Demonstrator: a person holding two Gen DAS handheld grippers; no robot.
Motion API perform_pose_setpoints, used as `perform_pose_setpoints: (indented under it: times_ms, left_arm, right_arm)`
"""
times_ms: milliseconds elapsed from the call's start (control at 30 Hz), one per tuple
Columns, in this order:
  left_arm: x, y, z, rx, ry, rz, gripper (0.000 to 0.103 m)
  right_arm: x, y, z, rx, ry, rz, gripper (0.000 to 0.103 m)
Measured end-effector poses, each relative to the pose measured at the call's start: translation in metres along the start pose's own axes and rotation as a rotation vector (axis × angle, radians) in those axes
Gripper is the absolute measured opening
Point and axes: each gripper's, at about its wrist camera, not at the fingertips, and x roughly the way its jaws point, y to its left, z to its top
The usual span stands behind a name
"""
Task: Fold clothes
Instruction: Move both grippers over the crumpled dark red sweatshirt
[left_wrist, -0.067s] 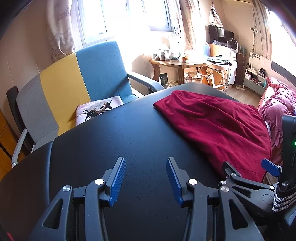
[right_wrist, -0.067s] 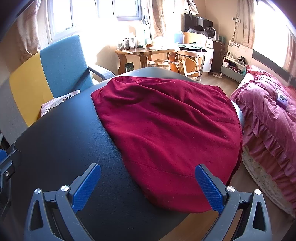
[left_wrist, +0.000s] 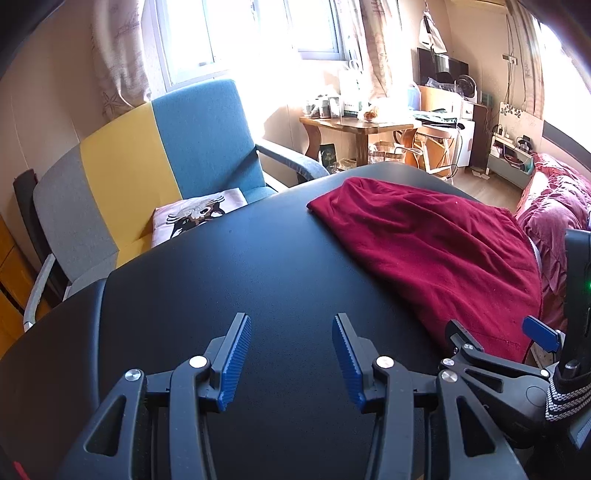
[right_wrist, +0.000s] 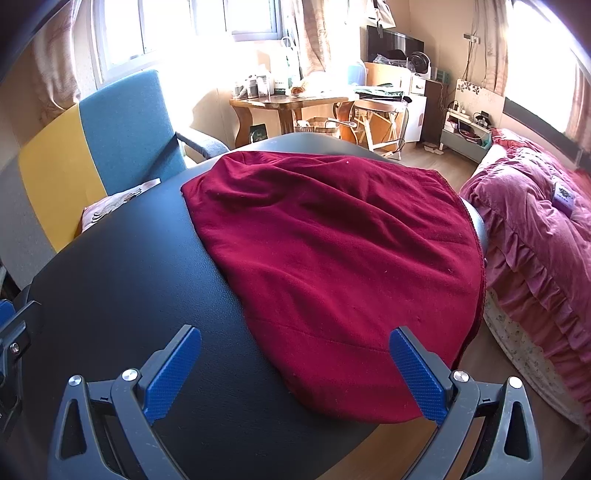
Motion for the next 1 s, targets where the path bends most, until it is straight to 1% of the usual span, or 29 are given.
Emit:
perform_pose_setpoints:
  times_ms: [133, 267, 333, 767, 867, 1000]
  left_arm:
    - [0.000, 0.000, -0.005, -0.001, 0.000, 0.005, 0.047]
    - [0.006, 0.003, -0.008, -0.008, 0.039, -0.001, 0.047]
    - [0.008, 0.005, -0.012, 0.050, 0.037, -0.073, 0.047]
    - [0.015, 0.015, -0.028, 0.028, 0.083, -0.071, 0.047]
    - [0.020, 0.019, -0.035, 0.024, 0.097, -0.069, 0.047]
    - [0.032, 0.030, -0.053, 0.031, 0.128, -0.072, 0.047]
  right_arm:
    - [0.001, 0.000, -0.002, 0.001, 0.002, 0.003, 0.103]
    - [0.003, 0.000, -0.007, 0.002, 0.007, 0.008, 0.103]
    - [0.006, 0.000, -0.008, 0.002, 0.015, 0.010, 0.103]
    - [0.010, 0.001, -0.019, -0.031, 0.043, 0.014, 0.103]
    - [0.011, 0.001, -0.023, -0.040, 0.046, 0.015, 0.103]
    - [0.017, 0.000, -0.028, -0.064, 0.044, 0.050, 0.103]
